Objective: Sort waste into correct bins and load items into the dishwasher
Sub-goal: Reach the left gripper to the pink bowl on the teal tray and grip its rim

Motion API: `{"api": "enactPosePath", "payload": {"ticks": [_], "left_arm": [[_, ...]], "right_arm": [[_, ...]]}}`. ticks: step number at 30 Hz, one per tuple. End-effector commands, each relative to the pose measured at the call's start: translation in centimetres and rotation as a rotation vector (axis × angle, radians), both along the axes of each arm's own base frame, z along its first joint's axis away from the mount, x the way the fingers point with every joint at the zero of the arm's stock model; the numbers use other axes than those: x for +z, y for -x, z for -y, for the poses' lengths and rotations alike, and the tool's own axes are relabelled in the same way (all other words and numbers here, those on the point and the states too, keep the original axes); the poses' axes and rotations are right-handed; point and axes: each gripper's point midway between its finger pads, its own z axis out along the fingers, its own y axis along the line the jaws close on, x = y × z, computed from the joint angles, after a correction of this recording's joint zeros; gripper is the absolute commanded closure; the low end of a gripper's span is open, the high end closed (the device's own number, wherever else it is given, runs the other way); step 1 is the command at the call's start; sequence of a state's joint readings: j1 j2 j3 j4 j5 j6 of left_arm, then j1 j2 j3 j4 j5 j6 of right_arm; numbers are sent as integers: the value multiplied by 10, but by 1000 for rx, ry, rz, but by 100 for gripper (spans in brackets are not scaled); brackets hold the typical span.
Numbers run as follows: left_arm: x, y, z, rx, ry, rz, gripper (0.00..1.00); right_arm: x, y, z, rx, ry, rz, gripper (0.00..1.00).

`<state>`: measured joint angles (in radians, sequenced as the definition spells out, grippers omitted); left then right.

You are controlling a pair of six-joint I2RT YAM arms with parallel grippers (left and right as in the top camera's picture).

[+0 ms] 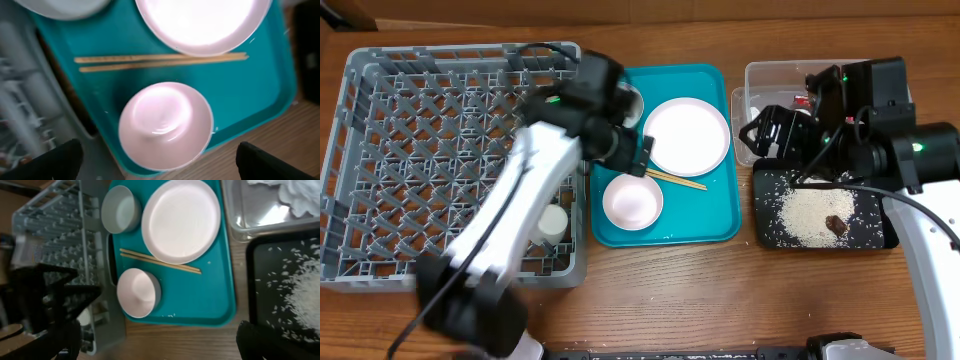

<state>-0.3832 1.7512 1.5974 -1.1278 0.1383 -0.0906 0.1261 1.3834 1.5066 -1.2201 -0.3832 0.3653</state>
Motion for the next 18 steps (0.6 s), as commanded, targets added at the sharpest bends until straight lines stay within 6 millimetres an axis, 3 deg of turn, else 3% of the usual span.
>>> {"api": "enactPosePath", "payload": {"ticks": [1,2,4,5,9,13,15,18], "left_arm": [[-61,2,1,-78,-103,-140,4],[-79,1,-2,-76,-133,-178,6],[-93,0,-7,-73,-169,-204,8],[-97,1,-7,-94,-174,-211,15],[-101,0,-6,-123,-178,-209,27],[-103,-1,-5,-152,-180,-201,55],[-106,1,-6,-165,-184,-207,56],[-112,3,-8,-194,-193,-210,49]], "right_arm": [[-6,-4,10,-27,58,-7,0],[-8,-3,10,-27,59,-15,0],[-11,-3,10,-27,60,-22,0],[-11,-3,10,-26,60,-24,0],[-11,-4,10,-27,60,-20,0],[-11,-5,10,-27,60,-18,0],[-11,-5,10,-27,60,-19,0],[-11,-5,10,-27,60,-19,0]]}}
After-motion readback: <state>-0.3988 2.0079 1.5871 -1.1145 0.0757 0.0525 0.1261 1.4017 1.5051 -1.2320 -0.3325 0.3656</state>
